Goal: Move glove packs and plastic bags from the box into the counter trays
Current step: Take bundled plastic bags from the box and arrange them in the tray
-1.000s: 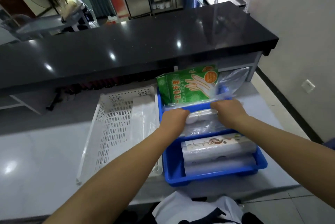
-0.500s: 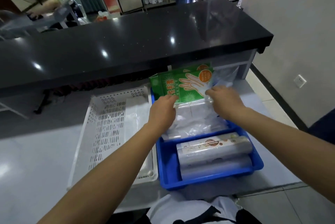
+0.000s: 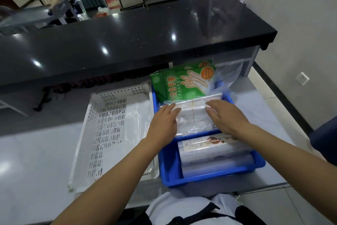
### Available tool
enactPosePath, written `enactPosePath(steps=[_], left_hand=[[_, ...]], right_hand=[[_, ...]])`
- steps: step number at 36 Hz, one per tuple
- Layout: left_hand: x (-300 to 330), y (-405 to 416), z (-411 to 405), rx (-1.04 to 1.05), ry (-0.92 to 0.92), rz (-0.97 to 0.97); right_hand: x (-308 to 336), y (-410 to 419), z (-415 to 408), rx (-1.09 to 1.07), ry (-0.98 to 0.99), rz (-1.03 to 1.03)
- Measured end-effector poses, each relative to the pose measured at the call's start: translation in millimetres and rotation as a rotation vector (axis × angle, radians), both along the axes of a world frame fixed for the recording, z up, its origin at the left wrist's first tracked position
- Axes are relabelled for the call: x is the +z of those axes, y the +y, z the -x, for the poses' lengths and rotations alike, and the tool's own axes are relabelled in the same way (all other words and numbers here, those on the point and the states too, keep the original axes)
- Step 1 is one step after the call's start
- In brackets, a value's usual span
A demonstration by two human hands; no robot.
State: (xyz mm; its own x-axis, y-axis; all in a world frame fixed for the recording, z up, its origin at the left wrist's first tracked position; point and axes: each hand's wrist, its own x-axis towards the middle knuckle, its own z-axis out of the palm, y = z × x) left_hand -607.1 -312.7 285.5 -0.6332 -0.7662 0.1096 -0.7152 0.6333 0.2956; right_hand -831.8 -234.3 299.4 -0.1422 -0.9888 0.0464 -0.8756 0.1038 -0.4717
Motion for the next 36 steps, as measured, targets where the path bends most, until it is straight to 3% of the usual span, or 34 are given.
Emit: enactPosePath(steps=[3, 9, 15, 21, 31, 36], left_hand=[[-3, 0, -2, -0.004, -0.030, -0.021], [-6, -3, -3, -0.029, -0.158, -0.118], [13, 2, -7, 0.029, -0.052, -0.244], [41, 25, -40, 0.174, 0.121, -0.398], [51, 117, -138, 0.299, 0.267, -0.467], [47, 132, -172, 0.312, 0.298, -0.509]], right_hand=[[0, 3, -7, 0.005, -0.005, -0.058], [0, 4, -14, 0.071, 0.194, -0.238], [5, -2, -16, 0.030, 0.167, -0.222], [16, 2, -25, 0.008, 0.016, -0.161], [50, 60, -100, -0.085, -0.293, -0.011], [58, 83, -141, -0.167, -0.344, -0.008]])
